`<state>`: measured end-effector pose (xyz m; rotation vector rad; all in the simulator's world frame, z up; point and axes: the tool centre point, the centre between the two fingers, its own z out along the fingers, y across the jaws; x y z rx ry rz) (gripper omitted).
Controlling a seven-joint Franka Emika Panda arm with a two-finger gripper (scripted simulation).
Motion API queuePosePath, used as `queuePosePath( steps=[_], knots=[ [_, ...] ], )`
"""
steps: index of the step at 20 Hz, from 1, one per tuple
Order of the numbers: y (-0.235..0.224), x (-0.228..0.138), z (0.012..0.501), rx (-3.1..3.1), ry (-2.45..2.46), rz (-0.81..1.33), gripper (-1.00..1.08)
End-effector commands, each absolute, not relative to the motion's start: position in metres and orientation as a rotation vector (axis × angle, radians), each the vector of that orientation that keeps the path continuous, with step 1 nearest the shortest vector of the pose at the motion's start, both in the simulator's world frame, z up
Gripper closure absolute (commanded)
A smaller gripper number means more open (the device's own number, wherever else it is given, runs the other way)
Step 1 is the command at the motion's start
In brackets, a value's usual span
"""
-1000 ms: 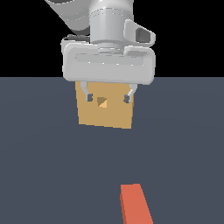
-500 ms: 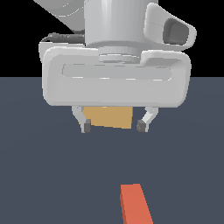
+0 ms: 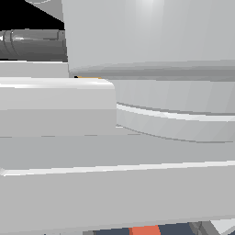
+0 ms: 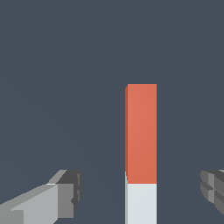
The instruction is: Insert the peg into the horizontal hole in a box.
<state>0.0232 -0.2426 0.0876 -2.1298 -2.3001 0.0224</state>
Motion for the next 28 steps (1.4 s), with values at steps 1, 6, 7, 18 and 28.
queuePosePath(
  steps=[1, 6, 7, 18, 28],
  knots=[
    [-0.266, 0.028, 0.081, -2.129, -2.304, 0.015, -0.92],
    [-0.297, 0.034, 0.073, -2.131, -2.306, 0.007, -0.92],
    [-0.301, 0.036, 0.072, -2.131, -2.306, 0.006, -0.92],
    [-0.324, 0.042, 0.066, -2.133, -2.307, 0.0, -0.92],
    [-0.324, 0.041, 0.042, -2.133, -2.306, 0.001, -0.92]
  ],
)
